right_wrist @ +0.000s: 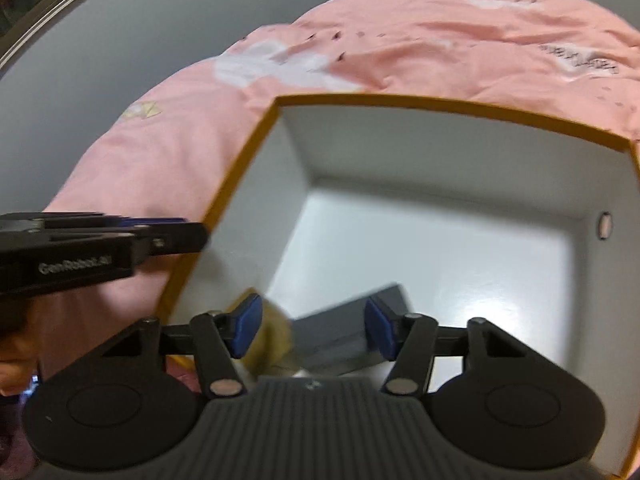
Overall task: Organize objects
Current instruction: 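Carry the dark grey box with the right gripper toward the box's inner wall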
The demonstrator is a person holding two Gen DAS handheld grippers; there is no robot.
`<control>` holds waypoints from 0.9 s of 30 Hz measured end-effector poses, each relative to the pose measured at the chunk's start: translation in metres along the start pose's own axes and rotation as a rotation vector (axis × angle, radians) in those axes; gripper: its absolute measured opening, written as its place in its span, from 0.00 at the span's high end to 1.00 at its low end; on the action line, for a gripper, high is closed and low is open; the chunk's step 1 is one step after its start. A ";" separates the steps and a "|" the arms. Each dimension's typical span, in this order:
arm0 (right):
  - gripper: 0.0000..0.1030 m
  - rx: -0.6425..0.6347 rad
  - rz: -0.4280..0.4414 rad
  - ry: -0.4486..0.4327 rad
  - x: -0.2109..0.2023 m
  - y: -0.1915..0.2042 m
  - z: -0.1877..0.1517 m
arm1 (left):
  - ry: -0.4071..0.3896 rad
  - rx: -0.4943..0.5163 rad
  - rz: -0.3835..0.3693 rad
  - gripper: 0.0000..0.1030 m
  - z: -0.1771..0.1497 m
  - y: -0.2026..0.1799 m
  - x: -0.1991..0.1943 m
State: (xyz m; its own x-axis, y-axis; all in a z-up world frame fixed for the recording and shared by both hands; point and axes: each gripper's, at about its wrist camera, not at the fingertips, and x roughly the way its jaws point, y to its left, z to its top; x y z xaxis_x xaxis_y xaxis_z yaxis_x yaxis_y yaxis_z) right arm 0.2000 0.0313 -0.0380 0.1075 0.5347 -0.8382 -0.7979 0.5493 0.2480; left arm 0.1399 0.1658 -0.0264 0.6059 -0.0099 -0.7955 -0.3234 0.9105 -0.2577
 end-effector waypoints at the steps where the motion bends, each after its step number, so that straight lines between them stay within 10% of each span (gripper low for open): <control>1: 0.46 0.001 0.005 0.010 0.002 0.001 0.001 | 0.002 0.000 -0.003 0.81 0.000 0.000 0.000; 6: 0.47 0.010 0.025 0.007 0.004 0.004 0.003 | 0.005 -0.007 -0.013 0.81 0.000 0.002 0.002; 15: 0.83 -0.053 0.047 0.097 0.041 0.022 0.025 | -0.006 -0.029 -0.013 0.81 0.001 0.008 -0.002; 27: 0.88 -0.086 0.114 0.203 0.075 0.028 0.026 | 0.003 -0.047 -0.026 0.81 0.003 0.015 0.000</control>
State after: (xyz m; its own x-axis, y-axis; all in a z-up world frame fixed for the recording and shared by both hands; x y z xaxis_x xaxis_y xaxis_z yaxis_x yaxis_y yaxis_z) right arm 0.2014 0.1030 -0.0811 -0.1003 0.4450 -0.8899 -0.8465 0.4318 0.3114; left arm 0.1374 0.1808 -0.0291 0.6124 -0.0348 -0.7898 -0.3416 0.8893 -0.3040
